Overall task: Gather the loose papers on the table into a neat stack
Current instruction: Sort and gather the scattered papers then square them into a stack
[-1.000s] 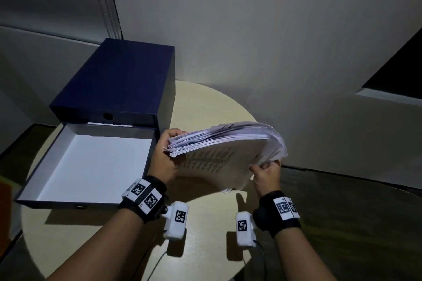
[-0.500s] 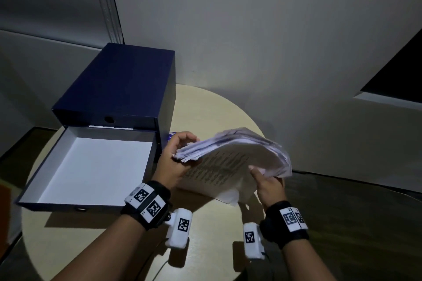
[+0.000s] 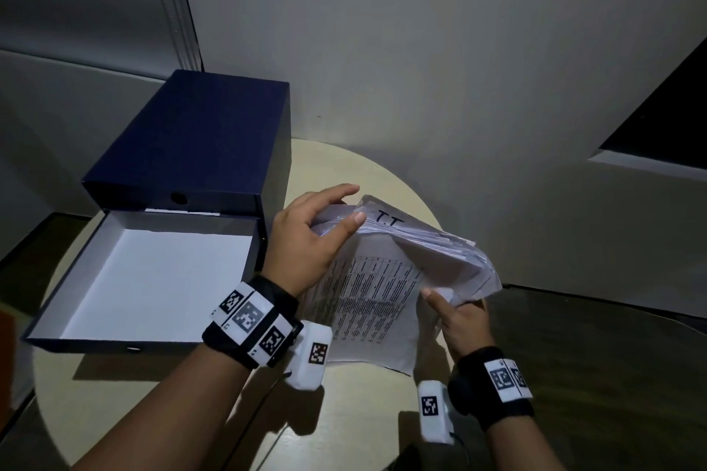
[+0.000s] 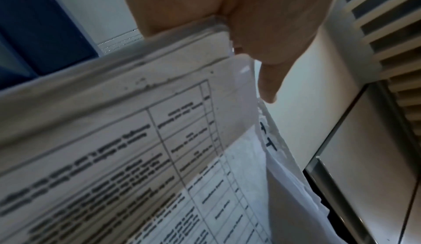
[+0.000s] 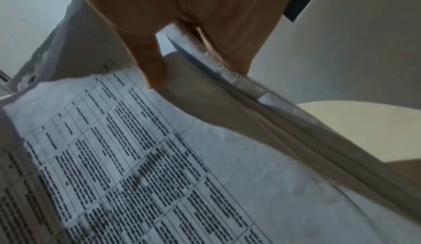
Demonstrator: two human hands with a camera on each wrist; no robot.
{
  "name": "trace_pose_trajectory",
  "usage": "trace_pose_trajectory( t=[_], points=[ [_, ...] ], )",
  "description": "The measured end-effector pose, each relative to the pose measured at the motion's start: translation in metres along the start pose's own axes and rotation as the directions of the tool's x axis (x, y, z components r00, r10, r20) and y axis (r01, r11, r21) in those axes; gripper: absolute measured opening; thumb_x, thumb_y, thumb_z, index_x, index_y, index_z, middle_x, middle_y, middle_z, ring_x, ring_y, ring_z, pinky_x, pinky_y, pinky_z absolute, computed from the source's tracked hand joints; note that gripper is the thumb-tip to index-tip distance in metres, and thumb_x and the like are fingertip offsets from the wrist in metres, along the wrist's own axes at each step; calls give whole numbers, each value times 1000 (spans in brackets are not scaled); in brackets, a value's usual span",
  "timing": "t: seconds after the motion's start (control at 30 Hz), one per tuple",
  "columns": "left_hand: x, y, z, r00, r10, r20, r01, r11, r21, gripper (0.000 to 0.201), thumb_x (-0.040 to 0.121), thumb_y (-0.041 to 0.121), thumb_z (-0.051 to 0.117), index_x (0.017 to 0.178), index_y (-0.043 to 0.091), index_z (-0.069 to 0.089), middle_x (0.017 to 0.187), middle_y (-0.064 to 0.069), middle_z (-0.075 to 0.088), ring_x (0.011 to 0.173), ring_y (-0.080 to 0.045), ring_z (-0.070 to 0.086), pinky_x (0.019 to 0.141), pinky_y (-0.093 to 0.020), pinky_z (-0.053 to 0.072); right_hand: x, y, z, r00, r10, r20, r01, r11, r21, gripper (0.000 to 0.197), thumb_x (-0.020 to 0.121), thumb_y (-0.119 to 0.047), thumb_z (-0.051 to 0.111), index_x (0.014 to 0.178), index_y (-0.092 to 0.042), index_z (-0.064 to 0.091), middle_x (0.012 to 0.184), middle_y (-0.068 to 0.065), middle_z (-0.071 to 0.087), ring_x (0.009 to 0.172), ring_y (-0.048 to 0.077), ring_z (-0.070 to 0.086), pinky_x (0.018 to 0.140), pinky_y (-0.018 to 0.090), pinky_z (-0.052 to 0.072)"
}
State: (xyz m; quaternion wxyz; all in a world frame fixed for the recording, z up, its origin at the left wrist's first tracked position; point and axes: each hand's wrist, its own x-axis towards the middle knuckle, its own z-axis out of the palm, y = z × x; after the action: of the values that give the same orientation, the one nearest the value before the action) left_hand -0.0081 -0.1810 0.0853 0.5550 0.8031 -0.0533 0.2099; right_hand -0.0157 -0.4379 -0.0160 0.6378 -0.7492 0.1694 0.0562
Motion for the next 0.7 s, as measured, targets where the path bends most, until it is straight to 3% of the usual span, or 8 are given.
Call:
trace_pose_trajectory(
  t=[0.1,0.27,0.33,0.43,0.5,0.6,0.67,0.7],
  points=[
    [2,1,1,999,43,-22,-43,999,2,20,83,28,76,102,24,78,98,6,73,94,-5,66,80,-11,50,-7,-4,-2,1000,2,18,-3,998,65,36,83,-16,75,116,-4,64,104,7,73,97,19,68,76,25,51],
    [-2,-1,5,996,69,-57,-70,997,-17,10,79,18,80,89,15,80,92,2,72,88,-10,69,75,-13,55,-12,-8,-3,997,-33,65,26,993,116,25,83,-4,73,102,-16,61,98,0,67,90,10,62,73,20,48],
    [-3,-3,6,992,101,-75,-100,995,19,6,81,14,78,86,13,78,91,2,72,86,-8,68,74,-12,53,-15,-11,-2,994,-80,73,69,987,147,29,80,-4,74,99,-22,61,97,0,70,91,12,66,75,22,52],
    [-4,-6,5,991,89,-101,-80,993,89,3,88,11,67,86,12,68,83,8,66,71,3,58,64,-8,42,-15,-11,-1,987,-147,69,131,972,195,37,76,-1,72,110,-12,61,95,2,75,88,11,72,73,23,57],
    [-6,-8,4,994,25,-105,-22,999,29,7,90,15,57,83,14,59,82,6,65,60,-1,52,56,-16,39,-13,-6,0,985,-150,79,131,970,204,38,80,7,69,115,-5,60,100,6,74,92,14,72,77,28,57],
    [-10,-9,5,995,-56,-86,46,992,-119,8,84,22,46,78,18,50,84,1,67,56,-7,51,52,-24,41,-12,2,3,994,-70,88,52,979,196,43,78,-9,79,117,-8,62,107,7,74,103,25,69,89,43,54],
    [-13,-9,3,996,-65,-54,53,981,-189,7,82,16,43,79,17,49,89,-2,66,61,-6,53,58,-27,42,-12,5,6,998,-22,64,10,985,171,42,75,-23,82,112,-14,65,104,7,75,101,26,70,92,50,54],
    [-14,-10,1,998,-51,-27,42,960,-277,8,82,14,43,84,16,51,97,-5,67,71,-9,59,66,-30,45,-10,5,7,999,-19,37,13,987,159,47,70,-32,84,109,-15,65,102,7,75,98,27,71,91,53,55]
  ],
)
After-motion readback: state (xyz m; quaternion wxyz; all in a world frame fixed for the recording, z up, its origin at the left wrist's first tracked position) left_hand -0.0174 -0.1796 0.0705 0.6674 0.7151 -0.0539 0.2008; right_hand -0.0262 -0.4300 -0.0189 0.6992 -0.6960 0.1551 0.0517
